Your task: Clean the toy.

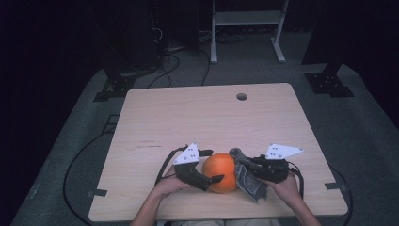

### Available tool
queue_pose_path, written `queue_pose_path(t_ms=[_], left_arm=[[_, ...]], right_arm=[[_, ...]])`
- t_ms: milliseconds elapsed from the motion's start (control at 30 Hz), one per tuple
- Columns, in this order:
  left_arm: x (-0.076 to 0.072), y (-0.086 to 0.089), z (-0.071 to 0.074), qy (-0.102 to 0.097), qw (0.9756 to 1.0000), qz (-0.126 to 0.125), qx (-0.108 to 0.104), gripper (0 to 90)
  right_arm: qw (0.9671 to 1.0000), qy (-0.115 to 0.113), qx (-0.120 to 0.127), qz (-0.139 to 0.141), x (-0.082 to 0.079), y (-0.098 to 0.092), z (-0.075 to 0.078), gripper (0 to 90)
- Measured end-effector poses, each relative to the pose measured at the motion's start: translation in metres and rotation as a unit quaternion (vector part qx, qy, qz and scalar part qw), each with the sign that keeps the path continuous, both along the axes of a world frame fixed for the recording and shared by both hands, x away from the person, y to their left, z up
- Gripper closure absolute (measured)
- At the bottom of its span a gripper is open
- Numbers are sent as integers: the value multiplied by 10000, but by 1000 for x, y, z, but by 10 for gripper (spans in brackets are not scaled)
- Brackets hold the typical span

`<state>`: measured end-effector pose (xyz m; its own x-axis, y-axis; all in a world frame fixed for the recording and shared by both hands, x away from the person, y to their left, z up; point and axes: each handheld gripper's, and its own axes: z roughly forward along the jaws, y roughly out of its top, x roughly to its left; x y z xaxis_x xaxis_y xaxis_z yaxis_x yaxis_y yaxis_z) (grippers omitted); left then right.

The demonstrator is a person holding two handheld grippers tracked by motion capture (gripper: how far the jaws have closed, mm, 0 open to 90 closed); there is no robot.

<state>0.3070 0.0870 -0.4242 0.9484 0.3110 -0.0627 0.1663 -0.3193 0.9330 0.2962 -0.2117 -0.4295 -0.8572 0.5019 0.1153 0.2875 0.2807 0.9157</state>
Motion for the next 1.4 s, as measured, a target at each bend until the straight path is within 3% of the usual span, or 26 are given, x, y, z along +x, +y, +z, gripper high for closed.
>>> queue_pose_path(t_ms=[167,333,367,400,533,700,800,867,933,1000,1133,1167,1200,1267,1300,1333,1367,1400], left_arm=[[1,6,4,-7,10000,-62,17,65],[3,11,3,133,9999,-74,-45,66],[3,10,2,169,9998,-124,-12,66],[3,7,-4,188,9996,-161,155,65],[2,-5,-15,236,9993,-147,242,66],[-4,-15,-11,98,9995,17,294,173],[-14,-27,-7,-137,9985,158,506,187],[-15,-28,-6,-133,9987,33,500,163],[-11,-23,-6,35,9990,-168,415,104],[-7,-18,-8,67,9993,-166,343,71],[-4,-18,-14,-54,9989,-272,382,61],[-4,-18,-14,-54,9989,-272,382,100],[-6,-17,-14,-285,9985,-246,391,161],[-10,-19,-10,-476,9977,-147,456,248],[-10,-19,-10,-476,9977,-147,456,272],[-14,-20,-3,-727,9962,45,481,286],[-15,-21,0,-841,9948,242,513,294],[-14,-21,3,-814,9948,387,475,297]], right_arm=[[10000,1,-23,1,1,0,0,769],[10000,30,1,-26,2,-2,-1,769],[10000,36,10,-28,2,-3,-2,769],[10000,34,21,-31,3,-3,-2,769],[10000,-74,22,-25,-1,-2,3,771],[9994,-292,147,102,-7,0,19,774],[9980,-535,146,312,-15,9,31,774],[9977,-576,73,342,-16,9,32,774],[9981,-505,67,345,-15,6,29,774],[9984,-452,53,331,-13,2,25,774],[9987,-393,81,316,-9,1,22,771],[9987,-400,77,298,-9,1,22,771],[9988,-398,62,269,-10,1,22,771],[9988,-423,44,252,-11,-1,24,772],[9986,-465,33,241,-13,-1,27,773],[9983,-529,54,221,-15,-1,30,775],[9980,-582,87,219,-16,0,33,776],[9975,-657,119,252,-19,2,36,776]])
